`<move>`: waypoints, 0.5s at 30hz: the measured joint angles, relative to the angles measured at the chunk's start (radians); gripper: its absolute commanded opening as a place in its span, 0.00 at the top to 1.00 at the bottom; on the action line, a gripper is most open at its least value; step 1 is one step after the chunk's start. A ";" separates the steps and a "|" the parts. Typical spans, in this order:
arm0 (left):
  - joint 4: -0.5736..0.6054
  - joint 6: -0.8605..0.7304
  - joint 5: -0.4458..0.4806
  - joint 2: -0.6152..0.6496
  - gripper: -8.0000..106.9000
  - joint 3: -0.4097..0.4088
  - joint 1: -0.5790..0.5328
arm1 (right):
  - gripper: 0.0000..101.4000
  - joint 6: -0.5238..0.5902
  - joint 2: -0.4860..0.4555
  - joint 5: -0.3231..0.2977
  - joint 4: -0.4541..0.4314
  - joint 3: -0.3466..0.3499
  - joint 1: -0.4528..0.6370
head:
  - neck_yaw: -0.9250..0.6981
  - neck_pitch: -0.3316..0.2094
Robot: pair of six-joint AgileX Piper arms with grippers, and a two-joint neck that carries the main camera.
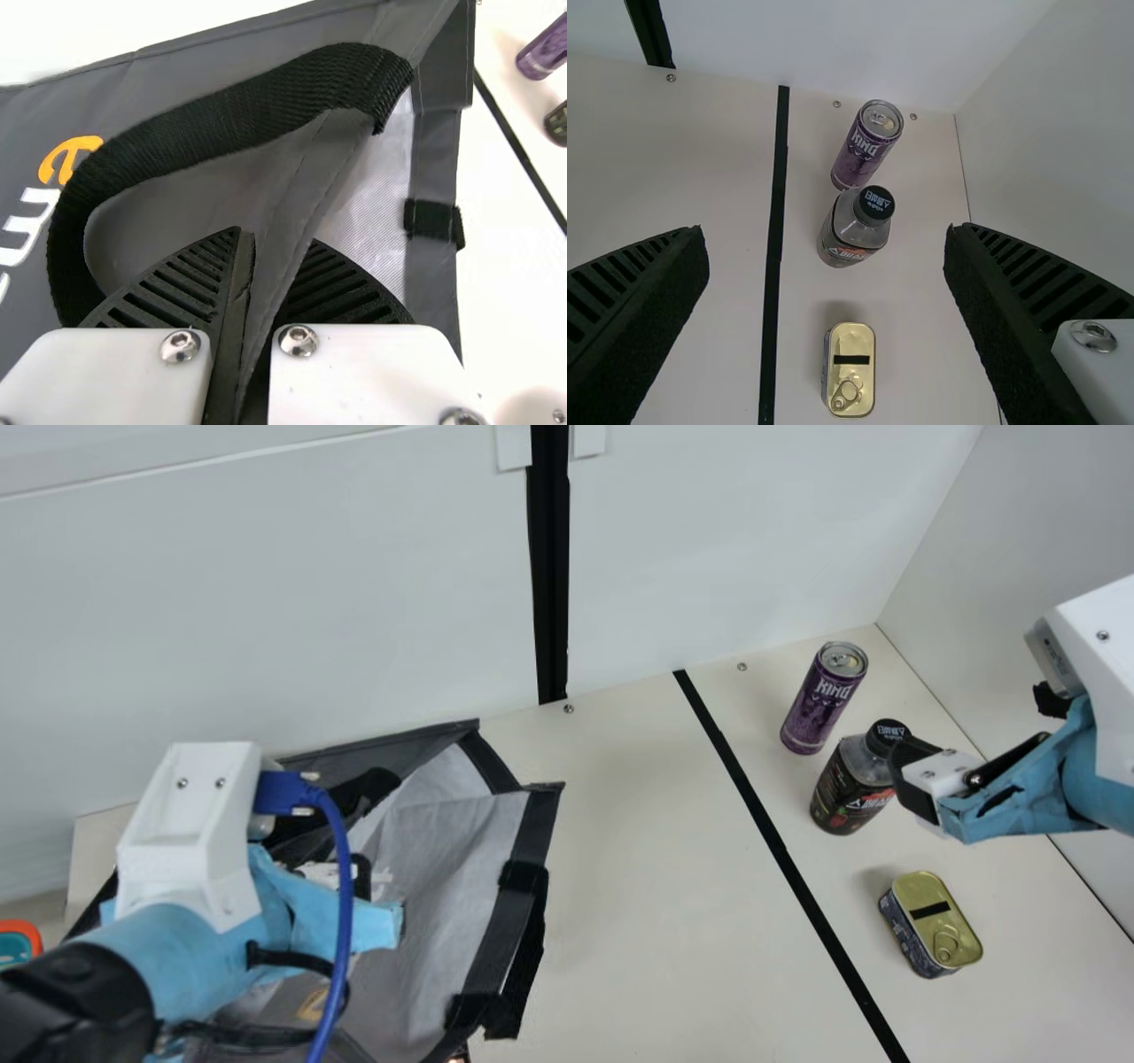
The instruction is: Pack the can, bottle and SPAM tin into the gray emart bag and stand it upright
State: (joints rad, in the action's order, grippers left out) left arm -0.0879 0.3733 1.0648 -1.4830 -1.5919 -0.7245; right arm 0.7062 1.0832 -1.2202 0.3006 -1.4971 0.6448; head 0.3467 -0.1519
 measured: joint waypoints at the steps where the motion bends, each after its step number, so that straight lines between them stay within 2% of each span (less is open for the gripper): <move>1: 0.012 -0.008 -0.005 0.002 1.00 0.005 0.009 | 0.06 0.000 0.000 0.000 0.000 0.000 0.000 | 0.002 0.000; 15: 0.145 -0.131 -0.056 0.008 1.00 0.037 0.136 | 0.06 0.000 0.000 0.000 0.000 0.000 0.000 | 0.000 0.000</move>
State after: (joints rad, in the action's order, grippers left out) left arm 0.0574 0.2424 1.0084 -1.4750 -1.5547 -0.5887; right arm 0.7062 1.0832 -1.2202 0.3006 -1.4971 0.6448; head 0.3467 -0.1519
